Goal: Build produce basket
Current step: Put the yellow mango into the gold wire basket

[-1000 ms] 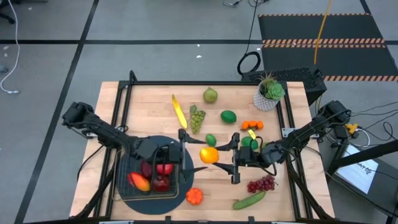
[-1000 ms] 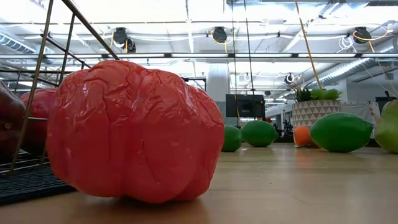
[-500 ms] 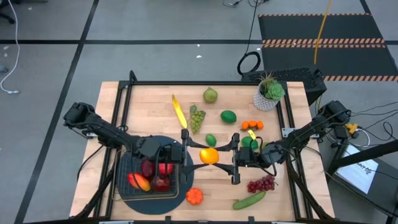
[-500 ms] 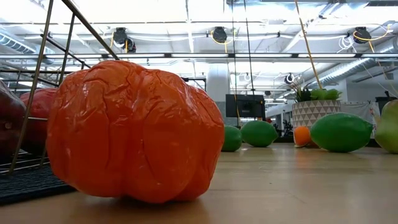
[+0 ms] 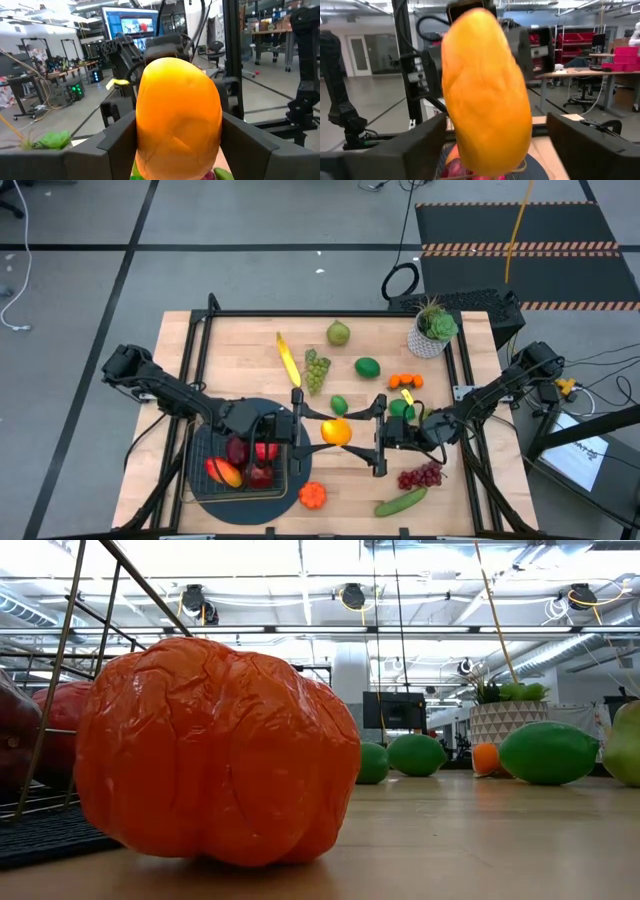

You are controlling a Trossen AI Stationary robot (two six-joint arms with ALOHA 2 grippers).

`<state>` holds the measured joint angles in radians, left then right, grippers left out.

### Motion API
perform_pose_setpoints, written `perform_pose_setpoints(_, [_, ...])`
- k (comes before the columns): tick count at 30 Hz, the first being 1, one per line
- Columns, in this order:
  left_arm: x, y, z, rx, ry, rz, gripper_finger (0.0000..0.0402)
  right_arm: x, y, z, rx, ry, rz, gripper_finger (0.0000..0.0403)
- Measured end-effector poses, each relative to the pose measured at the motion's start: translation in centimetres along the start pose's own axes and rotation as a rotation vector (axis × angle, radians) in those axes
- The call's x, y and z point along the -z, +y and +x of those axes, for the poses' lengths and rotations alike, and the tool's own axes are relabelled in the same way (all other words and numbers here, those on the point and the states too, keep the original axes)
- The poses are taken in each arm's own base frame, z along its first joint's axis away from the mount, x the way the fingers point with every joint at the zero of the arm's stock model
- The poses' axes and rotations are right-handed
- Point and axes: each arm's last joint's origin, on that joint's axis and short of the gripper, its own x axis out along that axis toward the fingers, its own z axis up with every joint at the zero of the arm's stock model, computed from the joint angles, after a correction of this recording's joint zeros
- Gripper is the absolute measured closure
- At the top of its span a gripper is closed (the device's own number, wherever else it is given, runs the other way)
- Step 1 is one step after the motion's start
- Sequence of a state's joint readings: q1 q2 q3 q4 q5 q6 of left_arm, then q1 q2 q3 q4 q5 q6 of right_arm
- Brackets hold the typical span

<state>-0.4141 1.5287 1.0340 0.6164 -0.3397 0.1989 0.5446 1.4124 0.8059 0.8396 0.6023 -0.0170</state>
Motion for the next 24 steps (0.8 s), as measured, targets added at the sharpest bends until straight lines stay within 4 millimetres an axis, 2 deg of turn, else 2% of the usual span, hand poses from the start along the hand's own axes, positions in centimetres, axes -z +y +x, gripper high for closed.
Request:
perform_pose_setpoints(4, [-0.4, 0.2, -0.6, -0.001, 0.045, -0.016, 0.0161, -0.5, 0.5, -0.4, -0.022, -0.029, 0.004, 0.0009])
perform_pose_setpoints(10, [-1.2, 0.5, -2.5, 0.019, 0.166, -0.043, 0.0155, -2.2, 0.6, -1.6, -0.049, -0.059, 0.012, 0.0020])
perform_pose_setpoints(15, [-1.7, 0.6, -4.8, 0.051, 0.309, -0.078, 0.0157, -3.3, 0.5, -2.5, -0.066, -0.052, 0.000, 0.0020])
perform_pose_setpoints(24, [-1.2, 0.3, -9.2, 0.067, 0.620, -0.210, 0.0155, -3.5, 0.1, -2.6, -0.058, -0.048, -0.061, 0.0021])
